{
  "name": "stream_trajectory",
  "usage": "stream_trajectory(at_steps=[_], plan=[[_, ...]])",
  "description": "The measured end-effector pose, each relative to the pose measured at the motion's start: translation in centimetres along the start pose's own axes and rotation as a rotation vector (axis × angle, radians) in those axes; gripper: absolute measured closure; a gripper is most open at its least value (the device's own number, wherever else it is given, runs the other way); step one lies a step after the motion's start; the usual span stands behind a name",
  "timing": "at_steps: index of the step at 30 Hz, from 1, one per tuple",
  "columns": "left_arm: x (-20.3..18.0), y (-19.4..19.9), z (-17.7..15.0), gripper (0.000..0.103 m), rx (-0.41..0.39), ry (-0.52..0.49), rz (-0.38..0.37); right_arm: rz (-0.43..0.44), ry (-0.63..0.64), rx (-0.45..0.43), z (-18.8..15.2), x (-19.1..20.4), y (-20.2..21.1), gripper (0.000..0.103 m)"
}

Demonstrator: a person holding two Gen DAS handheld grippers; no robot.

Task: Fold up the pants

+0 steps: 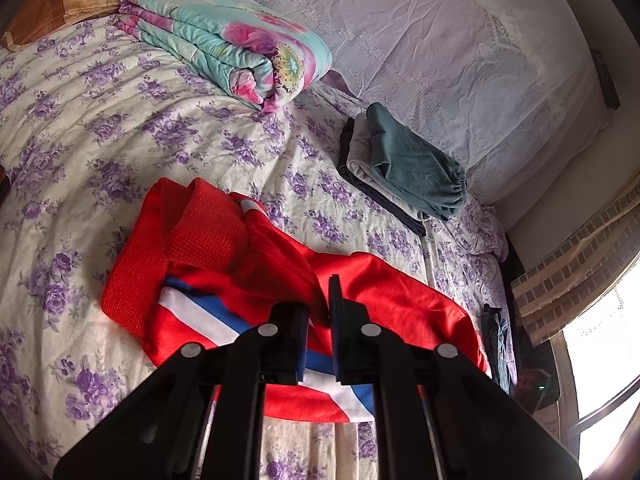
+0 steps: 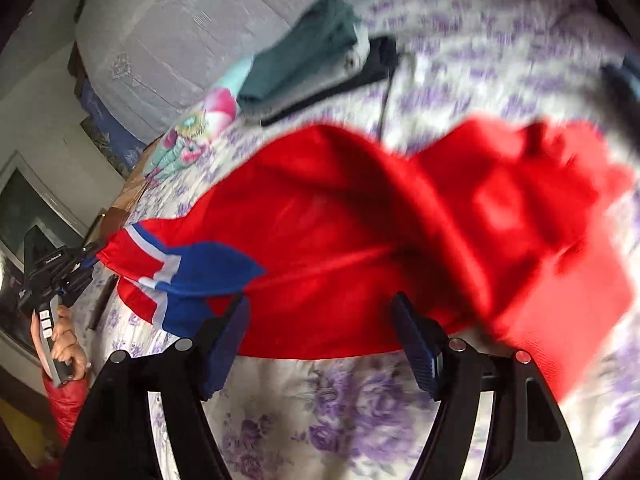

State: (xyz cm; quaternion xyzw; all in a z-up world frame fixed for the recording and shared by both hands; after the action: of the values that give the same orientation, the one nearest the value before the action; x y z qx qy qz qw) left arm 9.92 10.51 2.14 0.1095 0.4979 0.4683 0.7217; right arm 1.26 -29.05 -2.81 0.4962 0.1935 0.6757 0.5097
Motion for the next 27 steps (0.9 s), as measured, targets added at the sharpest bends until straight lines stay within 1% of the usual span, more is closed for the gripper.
stream_trajectory(at_steps=[3, 6, 7, 8, 9, 10, 11, 12, 13, 15, 16, 19, 20, 21, 22, 23, 24, 26, 27], plan=[[0.1, 0.5, -0.2, 0.095, -0.002, 0.003, 0.003, 0.001, -0.033, -0.035, 1.3, 0.1, -1.2, 0.03], [0.2, 1.2, -0.2, 0.095, -0.01, 0.0, 0.011, 0.048, -0.156, -0.068, 3.4, -1.7, -1.7, 0.034], [0.3, 1.5, -0.2, 0.095, -0.015, 0.003, 0.01, 0.05, -0.189, -0.08, 3.9, -2.6, -1.7, 0.045], [0.4, 1.7, -0.1, 0.095, -0.018, 0.006, 0.007, 0.045, -0.216, -0.093, 4.1, -3.4, -1.8, 0.064], [0.5, 2.0, -0.1, 0.095, -0.023, 0.009, 0.004, 0.042, -0.245, -0.105, 4.0, -4.2, -1.5, 0.073], [0.7, 2.1, -0.1, 0.095, -0.026, 0.011, 0.004, 0.054, -0.274, -0.119, 3.6, -4.8, -1.2, 0.085], [0.7, 2.3, -0.1, 0.095, -0.029, 0.011, 0.005, 0.073, -0.294, -0.132, 3.0, -5.4, -0.6, 0.09], [0.8, 2.5, -0.2, 0.095, -0.033, 0.009, 0.008, 0.092, -0.29, -0.146, 2.5, -5.4, 0.0, 0.091], [0.8, 2.8, -0.3, 0.095, -0.038, 0.002, 0.015, 0.098, -0.256, -0.167, 1.7, -4.8, 1.1, 0.093], [0.5, 3.8, -0.5, 0.095, -0.068, -0.028, 0.047, 0.072, -0.166, -0.21, 0.3, -3.5, 3.2, 0.094], [0.3, 4.4, -0.6, 0.095, -0.087, -0.044, 0.063, 0.073, -0.123, -0.233, -0.7, -2.5, 4.7, 0.095], [-0.7, 6.4, -1.0, 0.095, -0.135, -0.096, 0.069, 0.146, -0.061, -0.262, -2.6, -0.9, 8.5, 0.095], [-0.9, 6.7, -1.2, 0.095, -0.138, -0.113, 0.073, 0.126, -0.03, -0.272, -3.1, -0.6, 9.6, 0.095], [-0.9, 6.7, -1.4, 0.095, -0.135, -0.117, 0.076, 0.064, 0.0, -0.28, -3.2, -0.6, 10.3, 0.095], [-0.8, 6.5, -1.8, 0.095, -0.123, -0.113, 0.072, -0.005, 0.006, -0.282, -3.3, -1.2, 10.5, 0.097], [-0.5, 6.1, -2.3, 0.093, -0.105, -0.104, 0.06, -0.058, -0.034, -0.278, -3.5, -2.6, 10.4, 0.097], [0.0, 5.6, -2.8, 0.09, -0.08, -0.093, 0.05, -0.051, -0.074, -0.274, -3.8, -3.6, 10.4, 0.095], [1.2, 4.4, -4.4, 0.085, -0.021, -0.066, 0.047, 0.025, -0.137, -0.267, -4.5, -5.1, 10.6, 0.095], [1.7, 4.0, -5.0, 0.082, 0.0, -0.055, 0.052, 0.037, -0.151, -0.27, -4.7, -5.6, 10.7, 0.095]])
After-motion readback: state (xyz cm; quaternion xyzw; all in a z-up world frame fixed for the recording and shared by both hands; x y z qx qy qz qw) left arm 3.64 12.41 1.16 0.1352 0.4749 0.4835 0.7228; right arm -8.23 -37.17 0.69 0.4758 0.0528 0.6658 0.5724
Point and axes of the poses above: each gripper's, at about its wrist camera, not at the fingertips, and y roughly against the way its jaws point, x to its left, z to its top, the point moved 4 cm from there along -y, roughly the way its jaws point, and after that the axes turned 6 degrees about x, right-handed, at the moved point
